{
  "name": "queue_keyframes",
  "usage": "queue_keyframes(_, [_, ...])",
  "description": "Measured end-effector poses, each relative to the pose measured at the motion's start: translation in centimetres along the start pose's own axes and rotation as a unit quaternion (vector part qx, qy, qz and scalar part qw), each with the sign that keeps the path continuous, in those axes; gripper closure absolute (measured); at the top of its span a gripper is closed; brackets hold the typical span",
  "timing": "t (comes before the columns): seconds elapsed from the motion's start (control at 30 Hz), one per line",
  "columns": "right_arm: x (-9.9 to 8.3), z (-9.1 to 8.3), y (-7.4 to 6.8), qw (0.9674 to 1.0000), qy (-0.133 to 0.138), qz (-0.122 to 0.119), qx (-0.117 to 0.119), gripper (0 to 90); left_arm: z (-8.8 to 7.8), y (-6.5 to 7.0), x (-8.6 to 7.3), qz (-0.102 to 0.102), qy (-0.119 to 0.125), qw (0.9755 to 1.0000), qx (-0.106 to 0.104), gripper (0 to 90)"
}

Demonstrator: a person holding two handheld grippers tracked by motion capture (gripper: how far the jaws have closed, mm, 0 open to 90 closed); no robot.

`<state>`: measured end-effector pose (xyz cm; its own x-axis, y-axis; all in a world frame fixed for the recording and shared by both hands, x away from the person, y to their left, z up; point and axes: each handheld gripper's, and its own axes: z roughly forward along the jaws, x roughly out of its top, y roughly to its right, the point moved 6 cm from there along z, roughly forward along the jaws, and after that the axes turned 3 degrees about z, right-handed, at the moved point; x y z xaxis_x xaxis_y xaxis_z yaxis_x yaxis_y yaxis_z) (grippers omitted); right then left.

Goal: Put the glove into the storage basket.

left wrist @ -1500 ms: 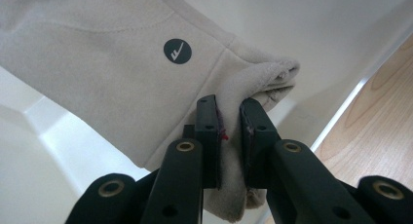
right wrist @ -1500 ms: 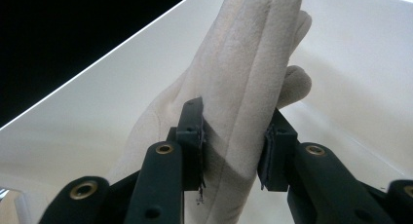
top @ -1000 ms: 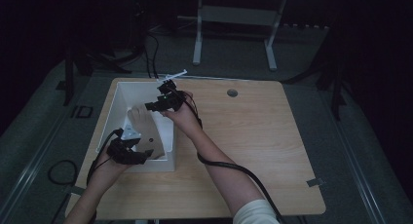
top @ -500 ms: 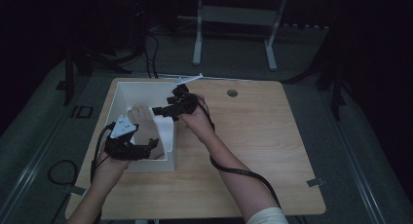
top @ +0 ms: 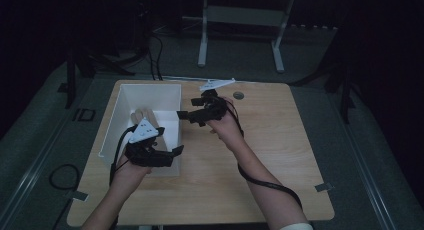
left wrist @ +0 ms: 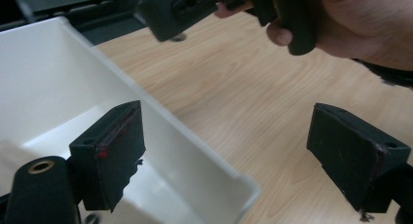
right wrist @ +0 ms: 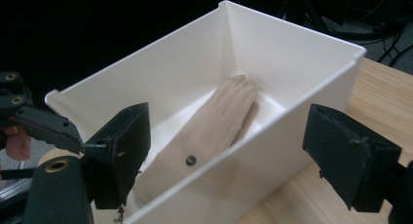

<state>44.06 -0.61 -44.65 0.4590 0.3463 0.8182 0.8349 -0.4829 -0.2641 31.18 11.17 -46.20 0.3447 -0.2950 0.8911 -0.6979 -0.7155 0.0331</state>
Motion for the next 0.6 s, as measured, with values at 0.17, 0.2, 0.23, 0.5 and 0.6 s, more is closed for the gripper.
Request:
queue_keyframes(0.17, [-1.2, -1.9, 0.6, 1.0, 0.0, -0.002, -0.009, 17.2, 1.5, 1.9, 0.8, 0.013, 0.0, 0.9997, -0.021, 14.3])
queue_keyframes(0.2, [-1.5, -2.4, 0.9, 1.0, 0.001, 0.0, -0.01, 17.2, 1.7, 2.2, 0.9, 0.015, -0.003, 0.9996, -0.025, 14.3])
queue_keyframes(0.23, [-1.7, -2.7, 1.0, 0.9999, 0.0, 0.001, -0.011, 17.2, 1.9, 2.5, 1.1, 0.019, -0.004, 0.9995, -0.027, 14.3])
queue_keyframes(0.5, [-3.7, -5.0, 2.6, 0.9996, 0.005, 0.01, -0.024, 17.6, 3.5, 4.8, 1.8, 0.045, -0.004, 0.9973, -0.058, 14.4])
queue_keyframes(0.6, [-5.0, -5.9, 3.6, 0.9994, 0.001, 0.012, -0.033, 17.8, 4.6, 6.0, 1.6, 0.057, -0.012, 0.9955, -0.075, 14.4])
